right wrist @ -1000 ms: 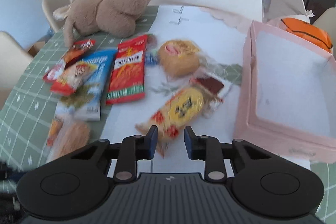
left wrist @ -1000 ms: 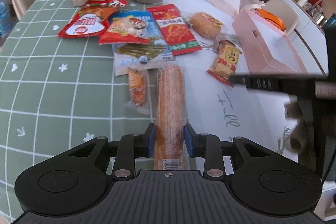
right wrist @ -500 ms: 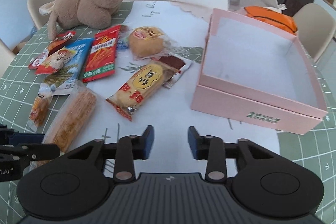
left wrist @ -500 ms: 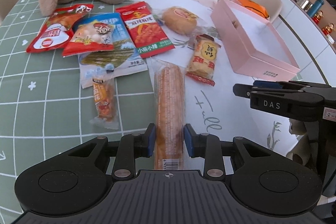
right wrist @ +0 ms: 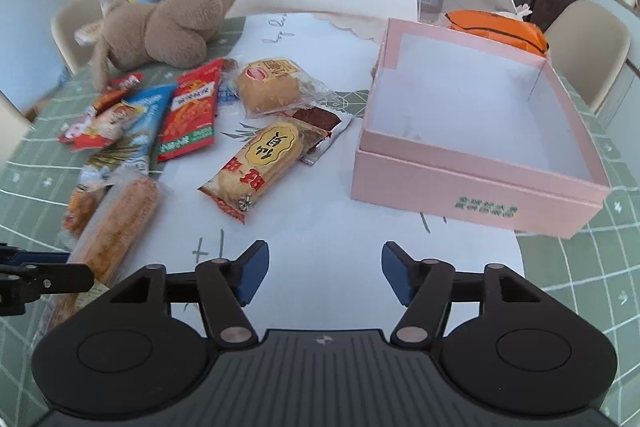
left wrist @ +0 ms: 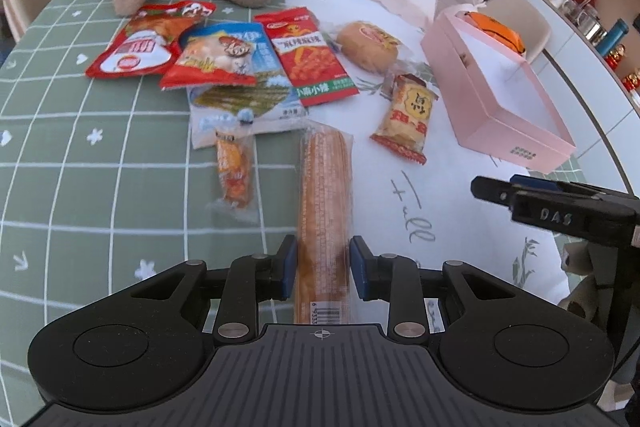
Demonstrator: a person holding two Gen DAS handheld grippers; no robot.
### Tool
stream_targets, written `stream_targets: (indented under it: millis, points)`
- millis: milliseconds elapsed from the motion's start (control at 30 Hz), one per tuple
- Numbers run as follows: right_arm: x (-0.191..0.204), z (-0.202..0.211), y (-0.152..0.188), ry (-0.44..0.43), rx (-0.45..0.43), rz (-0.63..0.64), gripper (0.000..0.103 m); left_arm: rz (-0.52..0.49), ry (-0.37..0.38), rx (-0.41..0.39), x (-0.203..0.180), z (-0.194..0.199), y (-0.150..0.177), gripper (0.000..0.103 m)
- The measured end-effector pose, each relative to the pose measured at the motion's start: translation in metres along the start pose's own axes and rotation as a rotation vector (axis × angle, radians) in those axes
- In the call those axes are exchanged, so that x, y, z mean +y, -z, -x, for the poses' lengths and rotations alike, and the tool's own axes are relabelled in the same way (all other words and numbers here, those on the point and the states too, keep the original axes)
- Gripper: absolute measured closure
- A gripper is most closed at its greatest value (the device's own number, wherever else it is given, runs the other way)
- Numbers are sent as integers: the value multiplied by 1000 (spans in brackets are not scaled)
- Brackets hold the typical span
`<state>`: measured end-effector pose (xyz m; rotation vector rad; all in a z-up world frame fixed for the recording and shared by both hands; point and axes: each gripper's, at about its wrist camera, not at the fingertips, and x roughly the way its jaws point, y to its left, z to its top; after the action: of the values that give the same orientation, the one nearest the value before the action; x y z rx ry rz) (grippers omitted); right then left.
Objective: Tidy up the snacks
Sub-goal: 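Lift the corn puff stick with the left gripper while the right gripper grasps the yellow biscuit packet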
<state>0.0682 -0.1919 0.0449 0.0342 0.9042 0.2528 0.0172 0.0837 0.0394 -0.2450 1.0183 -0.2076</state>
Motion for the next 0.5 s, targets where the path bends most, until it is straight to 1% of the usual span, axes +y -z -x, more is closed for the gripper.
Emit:
stream_targets:
  millis: [100, 200, 367, 433, 500]
  points:
    - [-7, -1, 0, -17, -6, -24, 40, 19, -2, -2, 2, 2, 5, 70]
    - [-5, -11, -9, -9, 4, -28, 40, 42, 1, -7, 5, 4, 8, 70]
    - [25, -24, -36, -63, -18, -21, 40, 49, -11, -8, 7, 8, 13, 70]
    - [40, -37, -48, -49, -7, -12, 40, 49, -16, -7, 7, 9, 14, 70]
    - [54, -57, -59, -4, 28, 0, 40, 43, -23, -4, 6, 10, 14, 70]
